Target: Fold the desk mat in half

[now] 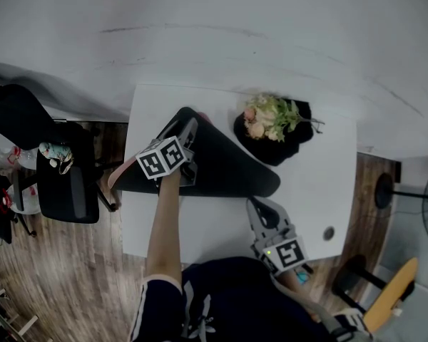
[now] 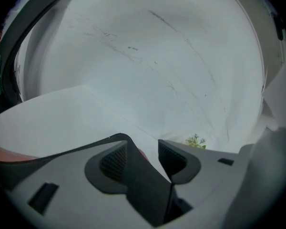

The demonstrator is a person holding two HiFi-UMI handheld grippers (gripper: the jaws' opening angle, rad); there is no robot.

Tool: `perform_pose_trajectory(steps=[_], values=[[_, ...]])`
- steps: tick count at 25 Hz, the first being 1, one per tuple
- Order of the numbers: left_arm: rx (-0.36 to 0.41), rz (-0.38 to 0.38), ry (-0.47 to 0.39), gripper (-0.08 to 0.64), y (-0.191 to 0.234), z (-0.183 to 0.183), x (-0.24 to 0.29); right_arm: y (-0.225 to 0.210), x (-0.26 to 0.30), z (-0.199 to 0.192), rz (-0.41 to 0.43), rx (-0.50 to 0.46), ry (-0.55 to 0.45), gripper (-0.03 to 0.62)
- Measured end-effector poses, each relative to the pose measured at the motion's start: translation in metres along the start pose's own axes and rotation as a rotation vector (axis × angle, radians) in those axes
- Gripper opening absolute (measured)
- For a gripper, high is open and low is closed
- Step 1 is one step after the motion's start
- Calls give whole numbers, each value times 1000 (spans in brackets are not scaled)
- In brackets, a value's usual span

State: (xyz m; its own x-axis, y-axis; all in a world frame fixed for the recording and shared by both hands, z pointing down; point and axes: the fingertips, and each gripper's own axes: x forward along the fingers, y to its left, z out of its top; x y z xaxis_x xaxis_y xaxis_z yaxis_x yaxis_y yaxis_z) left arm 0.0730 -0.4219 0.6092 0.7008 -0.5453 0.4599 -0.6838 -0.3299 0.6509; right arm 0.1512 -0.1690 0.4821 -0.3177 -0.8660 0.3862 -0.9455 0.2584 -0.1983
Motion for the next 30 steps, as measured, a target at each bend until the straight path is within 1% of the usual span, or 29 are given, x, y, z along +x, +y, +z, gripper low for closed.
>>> perform_pose_trajectory(steps=[6,8,9,11,13,15,17,18,20,22,28,30], values=[[31,-23,-3,183,-7,3,-3,-1,-2,1,0,-3,1,3],[67,-27,-12,183,-12,6,-7,-1,-3,0,2,-9,1,3],[100,-29,-18,183,-16,8,-9,-2,-3,0,2,-12,1,3],[196,-24,-37,181,-24,14,-13,-3,-3,1,2,-15,-3,3],[325,2,-72,179,-31,23,-19,-2,-4,3,3,-16,-5,3],[465,55,-110,179,-34,32,-26,-1,-5,4,8,-22,-7,3],[583,117,-124,179,-34,37,-30,0,-6,5,12,-24,-9,3],[629,144,-121,179,-33,38,-32,0,-7,5,13,-24,-9,3],[695,180,-115,179,-31,37,-34,1,-7,5,16,-26,-9,3],[725,193,-118,178,-30,37,-38,2,-8,5,23,-30,-12,3],[751,180,-161,173,-39,41,-53,5,-8,11,35,-37,-32,3],[753,189,-188,158,-41,45,-61,6,-9,14,37,-41,-45,3]])
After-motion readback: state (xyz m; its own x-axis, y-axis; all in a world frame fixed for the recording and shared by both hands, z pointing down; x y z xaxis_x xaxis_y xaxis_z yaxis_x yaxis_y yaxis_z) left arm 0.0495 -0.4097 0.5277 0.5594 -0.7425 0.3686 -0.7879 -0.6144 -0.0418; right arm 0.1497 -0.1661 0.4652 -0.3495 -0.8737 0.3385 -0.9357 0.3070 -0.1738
